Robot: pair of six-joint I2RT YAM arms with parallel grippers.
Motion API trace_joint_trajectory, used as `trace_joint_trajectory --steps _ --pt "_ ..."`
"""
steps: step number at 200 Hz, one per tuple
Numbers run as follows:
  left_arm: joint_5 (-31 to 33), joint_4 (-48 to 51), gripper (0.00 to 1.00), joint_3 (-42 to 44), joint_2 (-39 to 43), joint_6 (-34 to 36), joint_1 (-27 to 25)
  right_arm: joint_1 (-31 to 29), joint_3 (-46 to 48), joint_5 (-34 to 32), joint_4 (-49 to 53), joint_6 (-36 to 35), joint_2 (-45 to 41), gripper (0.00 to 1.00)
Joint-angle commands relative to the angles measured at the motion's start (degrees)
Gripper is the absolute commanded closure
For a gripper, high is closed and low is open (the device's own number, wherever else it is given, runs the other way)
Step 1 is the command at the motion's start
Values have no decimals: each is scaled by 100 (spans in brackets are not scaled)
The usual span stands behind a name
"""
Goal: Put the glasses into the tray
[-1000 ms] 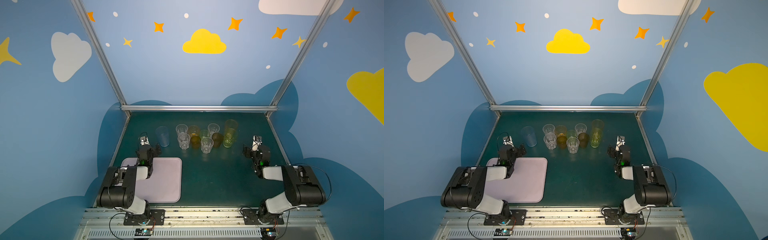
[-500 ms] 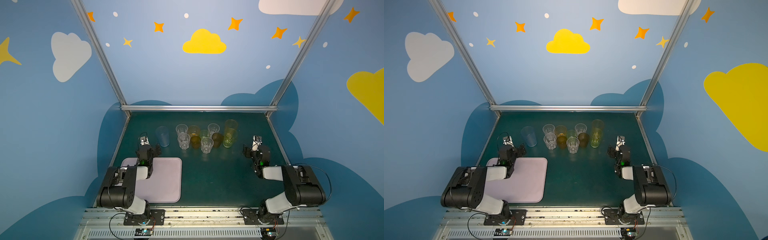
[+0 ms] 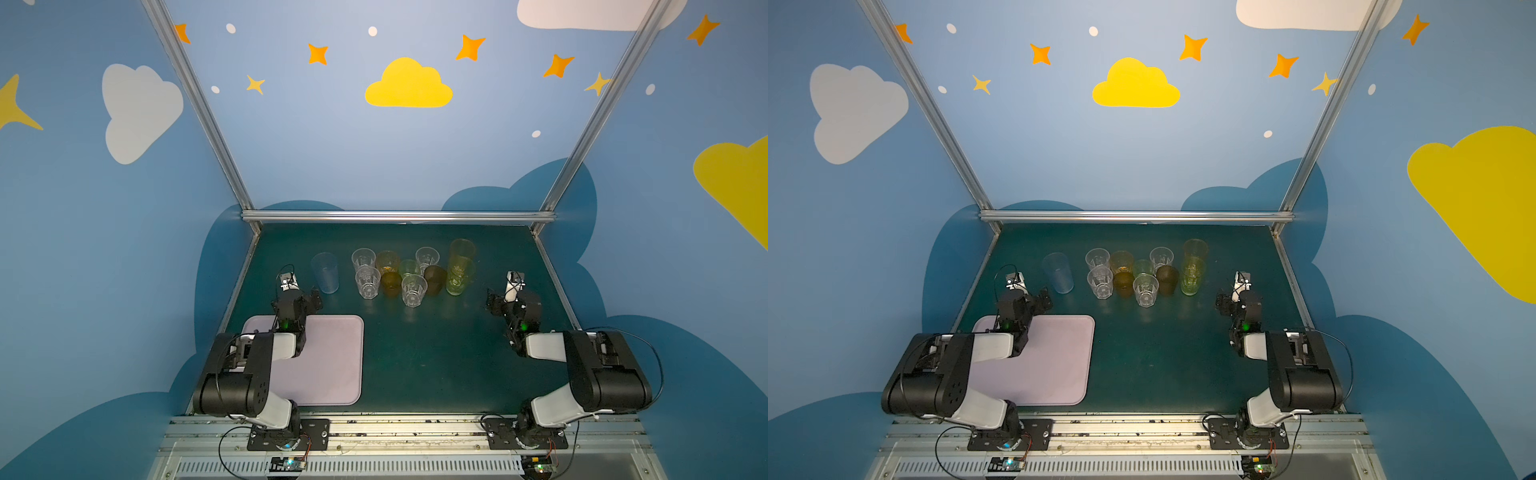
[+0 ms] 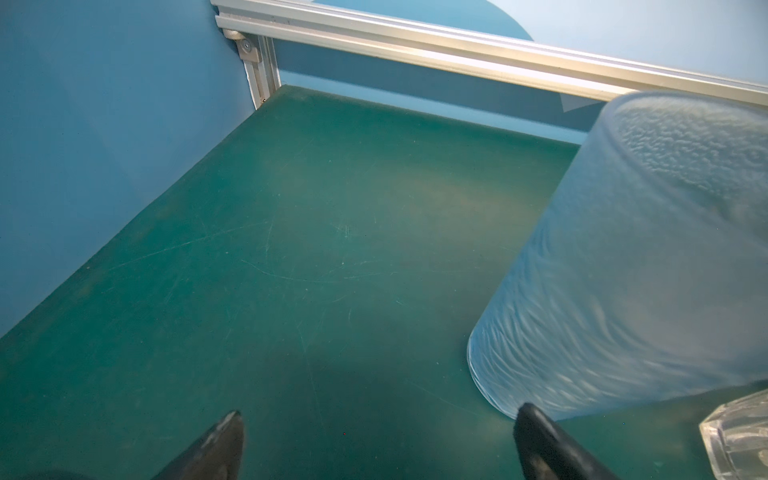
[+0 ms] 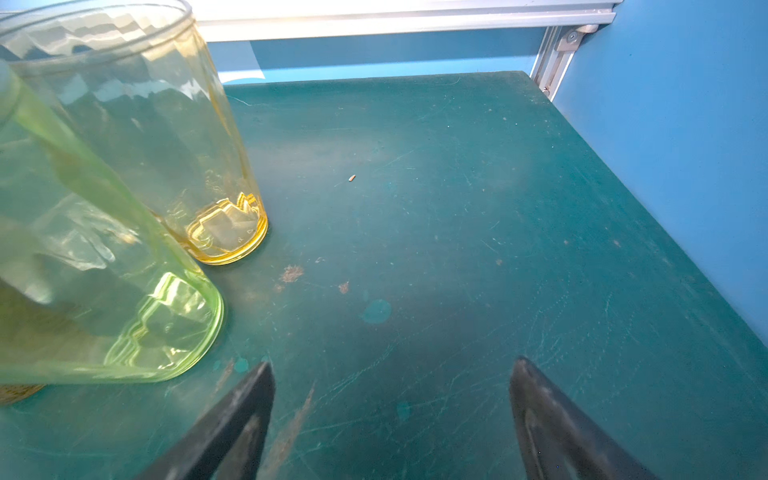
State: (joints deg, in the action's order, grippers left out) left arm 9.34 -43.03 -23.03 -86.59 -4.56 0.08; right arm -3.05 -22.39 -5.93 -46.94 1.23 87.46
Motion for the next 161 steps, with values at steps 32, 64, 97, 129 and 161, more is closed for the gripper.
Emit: trace_joint_trajectory --steps 32,64,97,129,161 --pt "768 688 0 -223 546 -20 -230 -4 14 13 -109 2 -36 13" --pt "1303 1721 0 -555 1046 -74 -570 -46 -354 110 889 -101 -385 13" --pt "1350 2138 0 -458 1753 -422 -651 -158 -321 -488 1152 -4 -792 13" --pt "1348 2722 0 -564 2257 -666 -843 -306 -594 -1281 2028 326 -1346 13" --pt "1694 3924 0 -939 2631 -1266 -1359 -337 -1133 -1191 3498 1341 -1794 13"
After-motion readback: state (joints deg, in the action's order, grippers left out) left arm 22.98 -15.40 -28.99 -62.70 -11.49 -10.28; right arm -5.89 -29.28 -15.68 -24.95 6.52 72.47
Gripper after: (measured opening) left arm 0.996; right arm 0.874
